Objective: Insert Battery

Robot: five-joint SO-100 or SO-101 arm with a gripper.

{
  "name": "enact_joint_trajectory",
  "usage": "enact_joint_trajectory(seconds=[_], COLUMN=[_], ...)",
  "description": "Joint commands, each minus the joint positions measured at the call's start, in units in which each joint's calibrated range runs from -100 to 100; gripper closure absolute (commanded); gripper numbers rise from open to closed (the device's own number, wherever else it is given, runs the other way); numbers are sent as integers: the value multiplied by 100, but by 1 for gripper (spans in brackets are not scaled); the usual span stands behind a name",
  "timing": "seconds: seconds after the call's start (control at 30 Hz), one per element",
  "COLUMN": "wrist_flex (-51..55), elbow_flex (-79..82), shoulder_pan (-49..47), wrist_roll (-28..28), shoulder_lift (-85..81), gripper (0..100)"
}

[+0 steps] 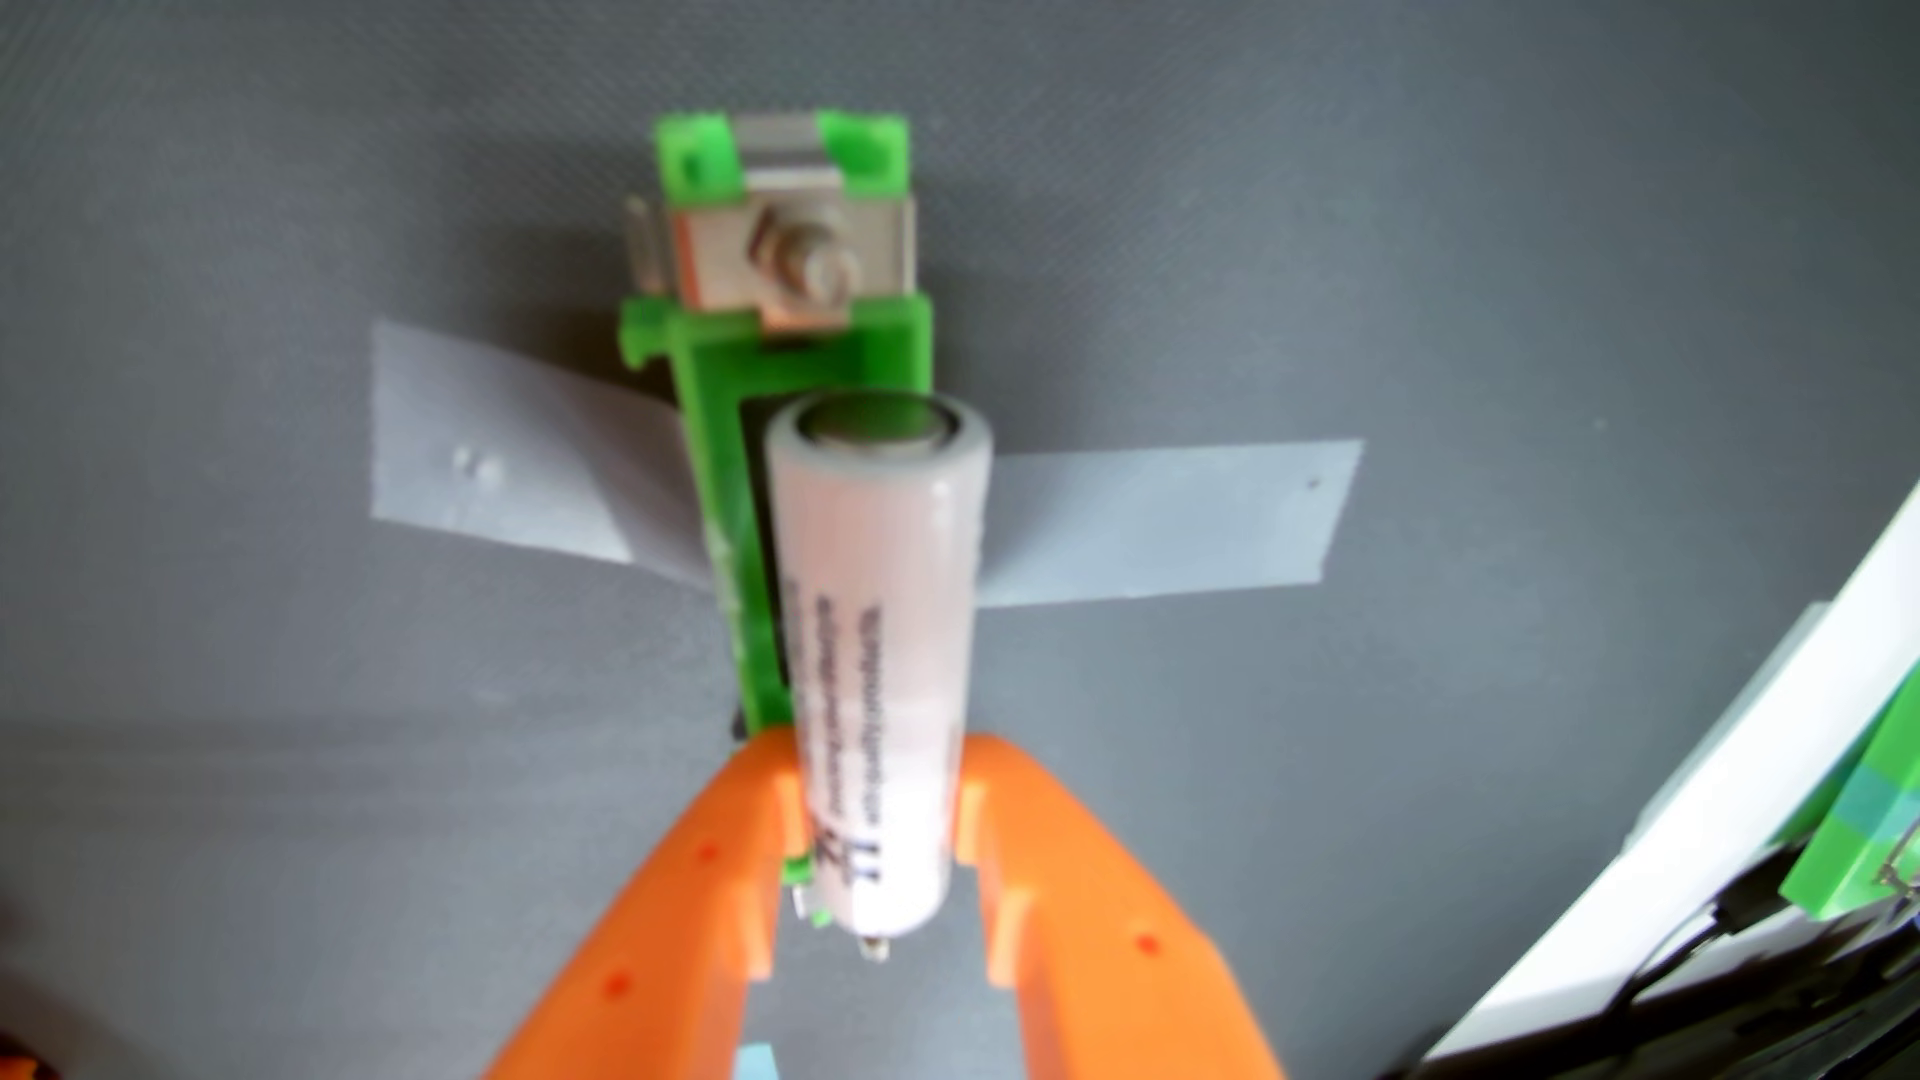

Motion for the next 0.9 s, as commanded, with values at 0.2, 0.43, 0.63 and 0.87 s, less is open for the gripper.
enact_joint_trajectory(seconds=[0.2, 0.43, 0.63, 0.87], wrist_flex=[-49, -32, -32, -24], elbow_flex=[-160, -160, -160, -160], shoulder_pan=[21, 21, -61, -557], wrist_roll=[31, 36, 36, 36], shoulder_lift=[-82, -73, -73, -73], gripper=[98, 98, 98, 98])
